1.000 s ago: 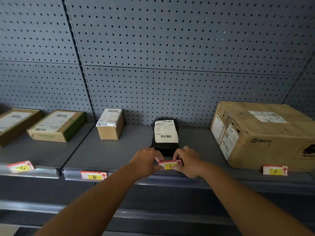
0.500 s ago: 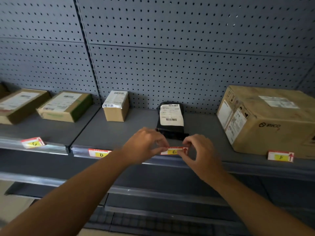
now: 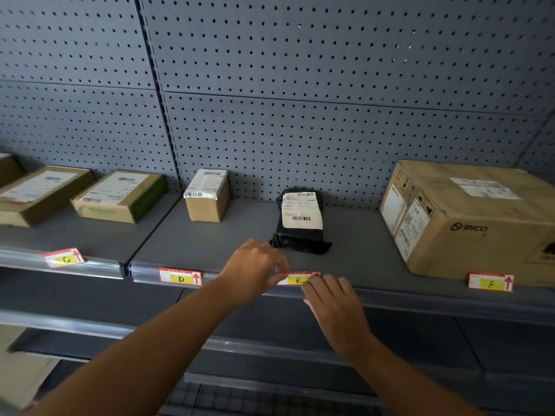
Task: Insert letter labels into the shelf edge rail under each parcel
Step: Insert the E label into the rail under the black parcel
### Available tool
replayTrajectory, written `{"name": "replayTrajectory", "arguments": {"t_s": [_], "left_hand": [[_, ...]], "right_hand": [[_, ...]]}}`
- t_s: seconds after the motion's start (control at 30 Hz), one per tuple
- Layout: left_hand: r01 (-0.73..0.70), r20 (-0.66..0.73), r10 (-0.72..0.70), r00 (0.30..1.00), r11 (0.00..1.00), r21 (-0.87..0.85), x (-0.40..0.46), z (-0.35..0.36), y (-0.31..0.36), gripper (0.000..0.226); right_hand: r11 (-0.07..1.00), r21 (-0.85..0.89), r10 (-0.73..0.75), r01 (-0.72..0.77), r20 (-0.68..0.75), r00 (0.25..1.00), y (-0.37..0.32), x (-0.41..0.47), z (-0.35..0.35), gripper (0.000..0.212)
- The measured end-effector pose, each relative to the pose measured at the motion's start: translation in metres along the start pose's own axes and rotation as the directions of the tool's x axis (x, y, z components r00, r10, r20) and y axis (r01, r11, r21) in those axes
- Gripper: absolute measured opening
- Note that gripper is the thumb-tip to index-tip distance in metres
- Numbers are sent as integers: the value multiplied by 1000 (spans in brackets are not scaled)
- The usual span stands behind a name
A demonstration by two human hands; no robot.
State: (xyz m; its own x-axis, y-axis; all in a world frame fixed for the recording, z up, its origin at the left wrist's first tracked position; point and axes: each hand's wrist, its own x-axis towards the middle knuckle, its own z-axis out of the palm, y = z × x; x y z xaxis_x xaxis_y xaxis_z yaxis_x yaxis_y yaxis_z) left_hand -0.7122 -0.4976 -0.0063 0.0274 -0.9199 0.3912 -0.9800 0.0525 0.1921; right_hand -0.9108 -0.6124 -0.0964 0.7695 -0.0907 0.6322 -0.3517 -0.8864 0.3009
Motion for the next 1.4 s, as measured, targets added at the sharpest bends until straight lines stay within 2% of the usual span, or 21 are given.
{"name": "replayTrajectory", "arguments": {"t_s": [0.33, 0.57, 0.8, 0.93, 1.07, 1.27, 1.4], "left_hand": [[-23, 2, 23, 1000, 1000, -7, -3, 2, 3, 6], [-70, 26, 69, 997, 997, 37, -4, 9, 2, 7], [-79, -17, 82, 996, 988, 134, -7, 11, 9, 7], [-55, -30, 60, 998, 989, 140, -11, 11, 10, 5], [-65, -44, 73, 996, 985, 162, -20, 11, 10, 2], [-55, -57, 67, 996, 980, 191, -30, 19, 3, 14], [-25, -144, 54, 988, 980, 200, -35, 26, 1, 20]], "right_hand": [[983, 71, 164, -168, 58, 985, -11, -1, 1, 27], [983, 70, 167, -171, 61, 984, -16, 0, -12, 25], [965, 139, 223, -222, 13, 975, -6, 5, -21, 43], [970, 147, 190, -196, 51, 980, -2, 4, -21, 36], [966, 159, 195, -204, 71, 978, -2, -1, -20, 38], [960, 154, 216, -233, 117, 969, -10, -2, -23, 46], [955, 153, 226, -253, 175, 958, -15, 0, -29, 49]]}}
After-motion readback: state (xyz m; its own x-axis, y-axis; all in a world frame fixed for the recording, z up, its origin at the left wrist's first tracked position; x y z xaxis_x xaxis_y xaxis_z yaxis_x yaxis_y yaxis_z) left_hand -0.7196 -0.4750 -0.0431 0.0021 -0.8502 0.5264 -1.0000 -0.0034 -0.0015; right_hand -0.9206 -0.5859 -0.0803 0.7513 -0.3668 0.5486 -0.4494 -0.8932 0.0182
